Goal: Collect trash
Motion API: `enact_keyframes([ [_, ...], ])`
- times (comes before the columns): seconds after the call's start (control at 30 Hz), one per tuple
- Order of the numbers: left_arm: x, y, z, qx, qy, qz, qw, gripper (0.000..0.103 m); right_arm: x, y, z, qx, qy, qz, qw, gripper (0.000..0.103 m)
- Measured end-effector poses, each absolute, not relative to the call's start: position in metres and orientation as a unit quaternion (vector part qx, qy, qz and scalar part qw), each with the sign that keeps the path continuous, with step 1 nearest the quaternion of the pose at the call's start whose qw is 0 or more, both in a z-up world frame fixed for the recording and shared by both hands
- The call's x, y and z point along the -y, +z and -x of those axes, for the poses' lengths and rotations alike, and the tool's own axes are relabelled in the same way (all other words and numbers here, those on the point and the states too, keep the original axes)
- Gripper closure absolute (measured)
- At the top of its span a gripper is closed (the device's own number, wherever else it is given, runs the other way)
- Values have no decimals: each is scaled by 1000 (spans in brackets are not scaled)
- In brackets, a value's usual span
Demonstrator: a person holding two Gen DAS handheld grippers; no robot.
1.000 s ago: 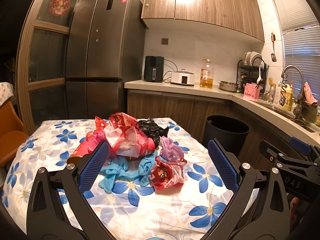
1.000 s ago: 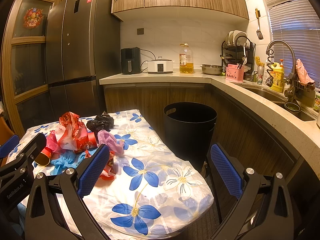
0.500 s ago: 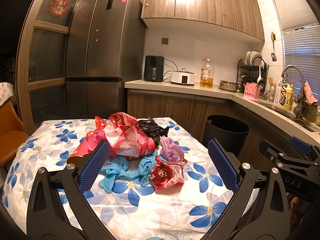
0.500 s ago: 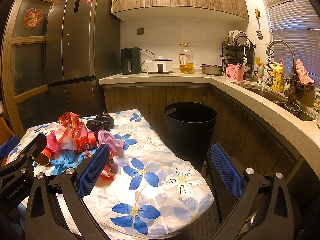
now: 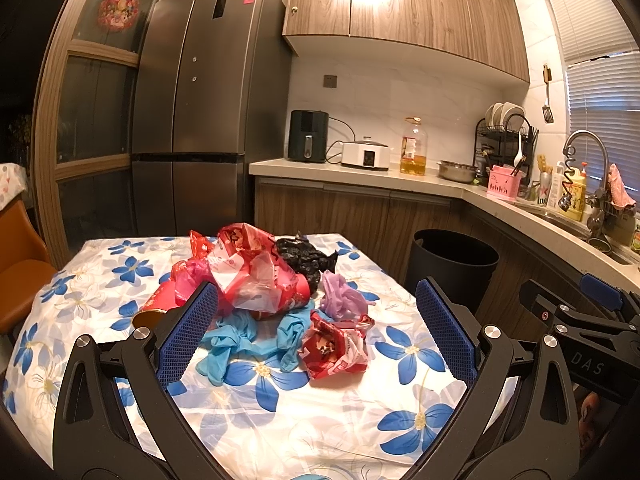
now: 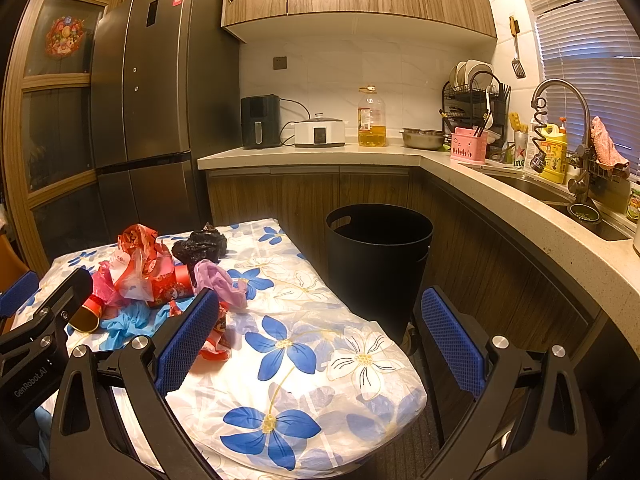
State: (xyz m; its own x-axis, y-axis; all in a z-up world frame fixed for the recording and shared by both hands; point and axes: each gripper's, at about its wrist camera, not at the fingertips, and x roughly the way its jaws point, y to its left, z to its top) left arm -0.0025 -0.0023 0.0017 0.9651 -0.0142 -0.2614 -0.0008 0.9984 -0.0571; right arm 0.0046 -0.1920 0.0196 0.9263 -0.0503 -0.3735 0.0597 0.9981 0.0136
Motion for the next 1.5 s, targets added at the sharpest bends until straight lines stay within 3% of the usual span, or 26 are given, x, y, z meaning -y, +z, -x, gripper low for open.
enact_keyframes([
  [0.93, 1, 0, 3, -133, -1, 29, 991, 5, 197, 14, -3, -191, -26, -14, 981, 5],
  [1.5, -36, -50, 3, -143, 35, 65, 987, 5, 188, -27, -35, -217, 27, -16, 976, 5],
])
